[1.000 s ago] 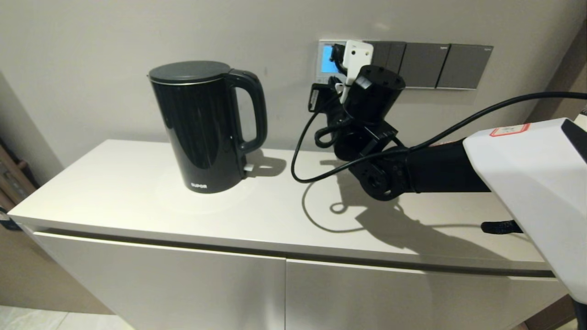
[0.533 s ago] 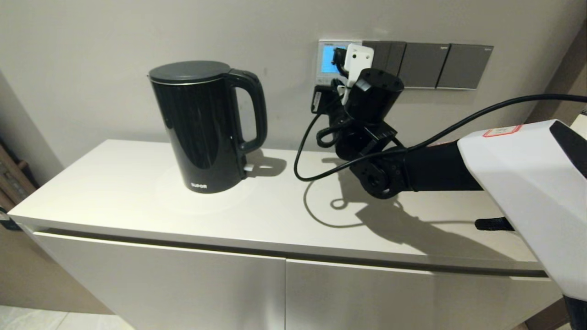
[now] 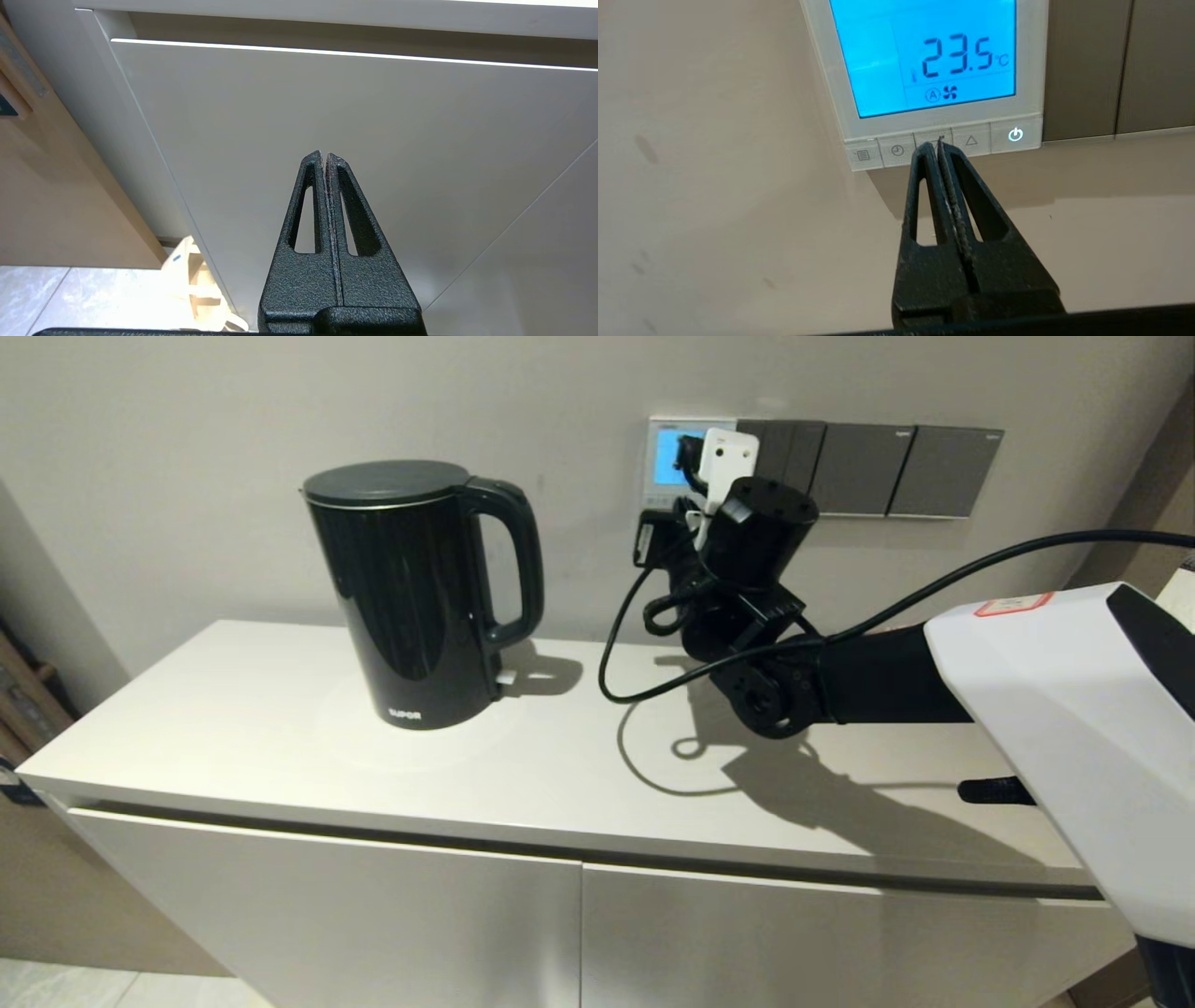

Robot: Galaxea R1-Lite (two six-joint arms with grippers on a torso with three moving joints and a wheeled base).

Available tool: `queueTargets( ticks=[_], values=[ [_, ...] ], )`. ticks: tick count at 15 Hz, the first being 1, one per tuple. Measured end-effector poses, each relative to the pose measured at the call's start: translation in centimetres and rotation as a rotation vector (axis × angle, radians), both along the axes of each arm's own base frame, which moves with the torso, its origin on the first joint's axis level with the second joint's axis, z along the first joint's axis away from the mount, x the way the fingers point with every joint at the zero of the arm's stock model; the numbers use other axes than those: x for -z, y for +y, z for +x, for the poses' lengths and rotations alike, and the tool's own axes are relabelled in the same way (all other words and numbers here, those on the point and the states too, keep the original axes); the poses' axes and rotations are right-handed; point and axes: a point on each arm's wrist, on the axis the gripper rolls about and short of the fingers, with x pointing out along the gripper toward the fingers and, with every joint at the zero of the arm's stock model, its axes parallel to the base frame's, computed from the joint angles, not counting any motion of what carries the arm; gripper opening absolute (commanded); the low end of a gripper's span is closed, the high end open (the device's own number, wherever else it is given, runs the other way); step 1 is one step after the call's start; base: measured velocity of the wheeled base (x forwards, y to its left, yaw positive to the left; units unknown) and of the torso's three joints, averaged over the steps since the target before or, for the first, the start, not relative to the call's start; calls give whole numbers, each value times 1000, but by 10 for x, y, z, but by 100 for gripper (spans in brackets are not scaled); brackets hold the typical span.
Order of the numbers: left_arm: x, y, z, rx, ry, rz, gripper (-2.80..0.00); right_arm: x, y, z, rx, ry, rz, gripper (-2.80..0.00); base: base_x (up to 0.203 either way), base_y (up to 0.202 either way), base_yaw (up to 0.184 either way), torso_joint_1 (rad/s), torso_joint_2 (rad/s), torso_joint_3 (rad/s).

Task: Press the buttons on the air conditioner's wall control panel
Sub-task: Press the temperature decrease button

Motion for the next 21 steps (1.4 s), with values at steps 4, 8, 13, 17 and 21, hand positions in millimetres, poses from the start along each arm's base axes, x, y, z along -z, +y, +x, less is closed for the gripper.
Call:
queueTargets(
  ticks=[4,8,13,17,21],
  values=[
    [0,0,0,0,0,0,-280,5,1,6,7,6,-9,-280,0,0,0,0,0,0],
    [0,0,0,0,0,0,-280,8,0,11,13,9,-11,-280,0,0,0,0,0,0],
    [0,0,0,0,0,0,-280,8,1,12,14,7,-9,-280,0,0,0,0,0,0],
    [0,0,0,0,0,0,-280,7,0,9,18,5,-5,-280,0,0,0,0,0,0],
    [0,0,0,0,0,0,-280,4,0,7,16,-1,1,-280,0,0,0,0,0,0]
  ],
)
